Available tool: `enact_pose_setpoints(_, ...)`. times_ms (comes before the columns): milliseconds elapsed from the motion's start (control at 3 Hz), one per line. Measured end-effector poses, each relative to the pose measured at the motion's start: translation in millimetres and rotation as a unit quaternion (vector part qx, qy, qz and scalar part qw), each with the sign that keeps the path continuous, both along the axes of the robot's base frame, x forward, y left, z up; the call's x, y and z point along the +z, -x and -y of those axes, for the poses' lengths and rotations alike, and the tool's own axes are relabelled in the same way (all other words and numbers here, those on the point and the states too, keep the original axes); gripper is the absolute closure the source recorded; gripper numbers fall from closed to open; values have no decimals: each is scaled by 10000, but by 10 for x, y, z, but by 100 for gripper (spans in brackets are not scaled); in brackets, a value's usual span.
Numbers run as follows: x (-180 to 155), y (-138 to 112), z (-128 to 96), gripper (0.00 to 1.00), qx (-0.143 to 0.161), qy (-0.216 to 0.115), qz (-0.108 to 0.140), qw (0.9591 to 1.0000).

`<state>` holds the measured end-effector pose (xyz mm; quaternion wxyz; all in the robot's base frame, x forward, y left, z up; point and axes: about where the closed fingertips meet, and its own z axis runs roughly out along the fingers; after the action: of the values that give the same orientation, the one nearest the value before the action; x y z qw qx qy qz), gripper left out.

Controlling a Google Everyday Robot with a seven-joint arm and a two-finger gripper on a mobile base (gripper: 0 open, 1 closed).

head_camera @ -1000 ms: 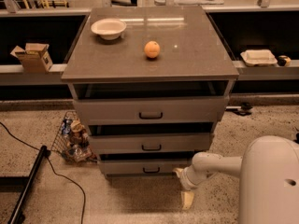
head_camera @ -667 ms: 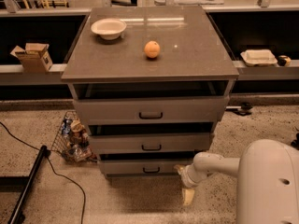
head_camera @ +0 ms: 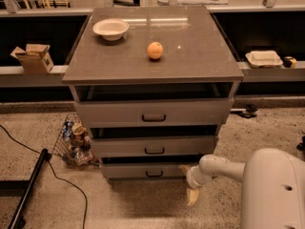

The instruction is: Open bottom drawer

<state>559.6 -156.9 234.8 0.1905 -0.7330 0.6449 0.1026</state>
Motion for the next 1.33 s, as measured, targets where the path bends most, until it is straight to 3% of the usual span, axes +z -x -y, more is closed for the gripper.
enact_pose_setpoints(667,-135,-367,102,0,-162,141,536,9983)
enact_pose_setpoints(1000,-230,-551,148,0,-275,84,658,9974)
enact_pose_setpoints(1333,-372,-728,163,0,-367,-2,596,9975)
